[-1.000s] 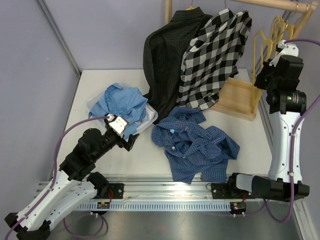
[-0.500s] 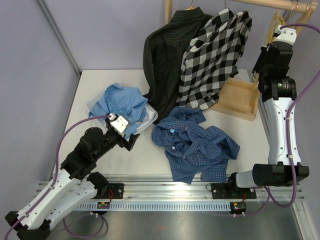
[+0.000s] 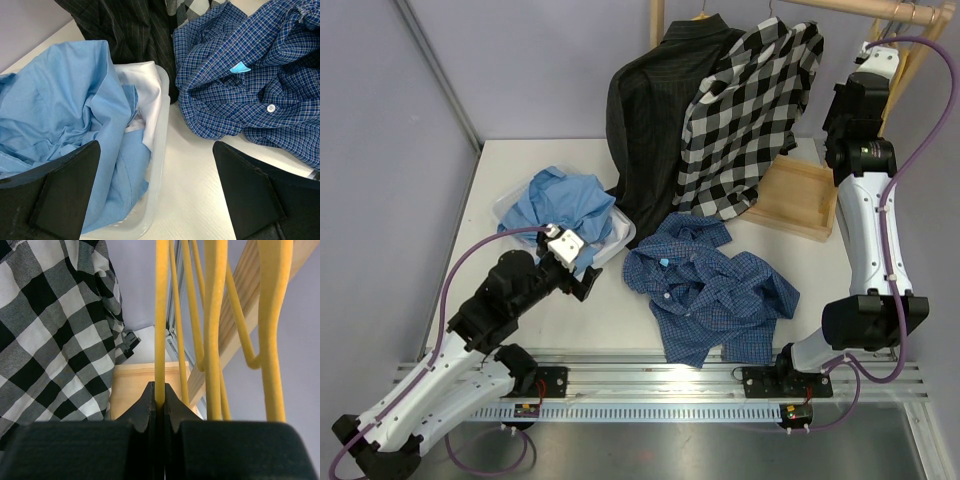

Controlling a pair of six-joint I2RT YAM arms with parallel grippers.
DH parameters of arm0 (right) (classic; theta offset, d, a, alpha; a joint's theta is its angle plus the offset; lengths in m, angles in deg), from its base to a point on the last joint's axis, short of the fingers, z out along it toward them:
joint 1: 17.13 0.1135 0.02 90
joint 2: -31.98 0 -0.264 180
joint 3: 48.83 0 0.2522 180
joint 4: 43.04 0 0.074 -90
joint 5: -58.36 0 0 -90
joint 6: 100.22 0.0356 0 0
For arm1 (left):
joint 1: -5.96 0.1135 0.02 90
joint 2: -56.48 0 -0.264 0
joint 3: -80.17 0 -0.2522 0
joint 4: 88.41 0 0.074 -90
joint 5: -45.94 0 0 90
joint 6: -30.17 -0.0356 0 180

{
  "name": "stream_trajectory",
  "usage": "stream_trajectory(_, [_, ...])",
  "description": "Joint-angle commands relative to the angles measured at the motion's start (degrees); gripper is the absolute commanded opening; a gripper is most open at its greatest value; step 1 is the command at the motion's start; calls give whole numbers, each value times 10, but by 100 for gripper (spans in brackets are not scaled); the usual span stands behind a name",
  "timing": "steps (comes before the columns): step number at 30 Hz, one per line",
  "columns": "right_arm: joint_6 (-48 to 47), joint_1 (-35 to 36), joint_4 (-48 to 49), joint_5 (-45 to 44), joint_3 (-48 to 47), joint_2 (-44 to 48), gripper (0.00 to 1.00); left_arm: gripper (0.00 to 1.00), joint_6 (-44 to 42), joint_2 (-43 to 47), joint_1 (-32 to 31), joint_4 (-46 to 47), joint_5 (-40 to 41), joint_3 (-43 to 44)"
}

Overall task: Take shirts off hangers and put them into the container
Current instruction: Hang the hanger back to the clothesline with the right arm, then place the shirt into the basket

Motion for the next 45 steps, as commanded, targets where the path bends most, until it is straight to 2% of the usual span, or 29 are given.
stream_trajectory(1, [-27, 2, 37, 9, -8, -1, 0, 99, 3, -5, 2, 27, -5, 1])
stream_trajectory(10, [-46, 2, 36, 4, -47, -29, 0, 99, 2, -4, 2, 29, -9, -1])
stream_trajectory(13, [-46, 1, 26, 9, -52, -30, 8, 99, 2, -3, 2, 28, -11, 0])
stream_trajectory(14, [-48, 1, 23, 12, -50, -25, 15, 99, 2, 2, 2, 27, -13, 0])
stream_trajectory(17, [-52, 1, 24, 12, -43, -19, 18, 99, 2, 7, 2, 29, -17, -1])
stream_trajectory(19, [-54, 1, 25, 12, -33, -13, 27, 99, 2, 8, 2, 29, -19, -1])
stream_trajectory(20, [-55, 1, 26, 13, -30, -6, 40, 99, 3, 10, 2, 28, -21, 0])
stream_trajectory(23, [-56, 2, 23, 25, -11, 19, 60, 99, 3, 16, 2, 28, -21, 1])
stream_trajectory(24, [-56, 1, 24, 30, -4, 27, 74, 99, 2, 18, 2, 27, -23, -1])
stream_trajectory(29, [-63, 1, 24, 55, 34, 97, 99, 99, 5, 20, 2, 30, -33, 1])
stream_trajectory(37, [-85, 1, -20, 126, 123, 219, 99, 99, 12, 19, 2, 34, -69, 2])
stream_trajectory(45, [-122, 1, -111, 211, 224, 330, 99, 99, 21, -16, 2, 39, -129, 10])
